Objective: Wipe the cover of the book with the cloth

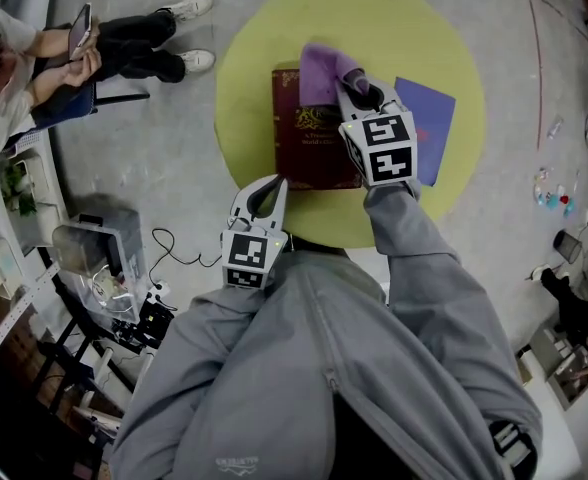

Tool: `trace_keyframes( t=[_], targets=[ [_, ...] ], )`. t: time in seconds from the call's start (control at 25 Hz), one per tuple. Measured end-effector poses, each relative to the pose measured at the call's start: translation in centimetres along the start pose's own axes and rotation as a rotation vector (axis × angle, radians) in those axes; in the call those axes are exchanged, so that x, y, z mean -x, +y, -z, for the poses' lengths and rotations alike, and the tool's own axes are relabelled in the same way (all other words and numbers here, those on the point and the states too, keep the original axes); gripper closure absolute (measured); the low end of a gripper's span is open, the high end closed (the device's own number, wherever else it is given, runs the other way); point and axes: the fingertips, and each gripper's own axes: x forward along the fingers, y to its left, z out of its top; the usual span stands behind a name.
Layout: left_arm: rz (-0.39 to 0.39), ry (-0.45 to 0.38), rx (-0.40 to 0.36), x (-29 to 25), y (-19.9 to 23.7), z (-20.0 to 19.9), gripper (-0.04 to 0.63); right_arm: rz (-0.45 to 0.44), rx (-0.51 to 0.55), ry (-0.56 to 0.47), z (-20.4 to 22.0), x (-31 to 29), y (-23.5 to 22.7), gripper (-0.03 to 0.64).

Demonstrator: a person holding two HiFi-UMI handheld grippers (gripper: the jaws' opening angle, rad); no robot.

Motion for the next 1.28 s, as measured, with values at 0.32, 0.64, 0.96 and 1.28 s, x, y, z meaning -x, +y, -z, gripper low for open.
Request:
trace_keyframes(
  t=[0.32, 0.64, 0.96, 1.28],
  targets=[
    [-0.001, 0.003, -0.01, 0.4, -0.5, 0.4, 0.578, 0.094, -0.052, 0.005, 1.9, 2.2, -4.1, 0.558],
    [0.002, 0.006, -0.004, 1.1, -0.3, 1.2, 0.578, 0.18, -0.092, 0.046, 4.6, 3.5, -6.7, 0.558],
    [0.009, 0.009, 0.0, 1.3, -0.5, 1.5, 0.578, 0.272, -0.162, 0.014, 5.6, 7.7, -8.6, 0.558],
    [0.013, 0.018, 0.018, 1.4, -0.8, 1.3, 0.578, 0.243, -0.15, -0.097, 1.7, 11.6, -5.9, 0.558]
  ],
)
